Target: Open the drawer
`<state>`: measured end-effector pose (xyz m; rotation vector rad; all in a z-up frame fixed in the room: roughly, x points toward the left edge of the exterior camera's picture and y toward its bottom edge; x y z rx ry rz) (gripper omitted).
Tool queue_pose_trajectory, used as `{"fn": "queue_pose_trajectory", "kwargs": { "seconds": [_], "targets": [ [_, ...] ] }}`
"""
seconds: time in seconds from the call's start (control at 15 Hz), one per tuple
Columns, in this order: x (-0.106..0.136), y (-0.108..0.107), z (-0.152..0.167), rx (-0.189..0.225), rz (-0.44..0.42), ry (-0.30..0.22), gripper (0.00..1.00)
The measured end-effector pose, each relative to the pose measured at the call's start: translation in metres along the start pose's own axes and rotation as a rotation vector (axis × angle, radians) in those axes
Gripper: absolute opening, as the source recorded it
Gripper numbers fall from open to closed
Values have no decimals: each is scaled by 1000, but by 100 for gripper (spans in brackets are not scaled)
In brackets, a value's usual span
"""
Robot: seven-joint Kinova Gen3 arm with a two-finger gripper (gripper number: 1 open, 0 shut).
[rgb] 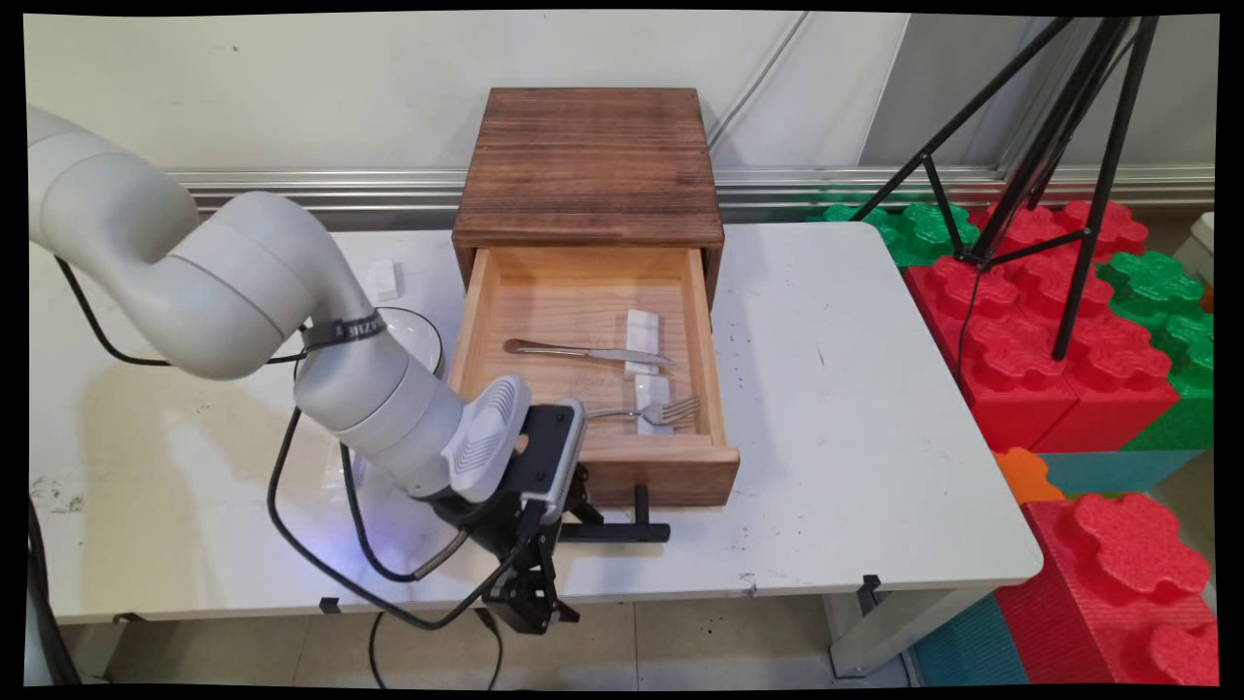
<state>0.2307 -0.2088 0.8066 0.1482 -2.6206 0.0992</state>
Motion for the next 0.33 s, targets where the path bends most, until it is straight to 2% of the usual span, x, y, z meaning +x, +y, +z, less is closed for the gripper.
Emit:
{"fn": "queue_pose_trajectory", "kwargs": {
  "seconds": [0.33],
  "targets": [
    [-1,12,-1,4,20,4,100]
  ]
}}
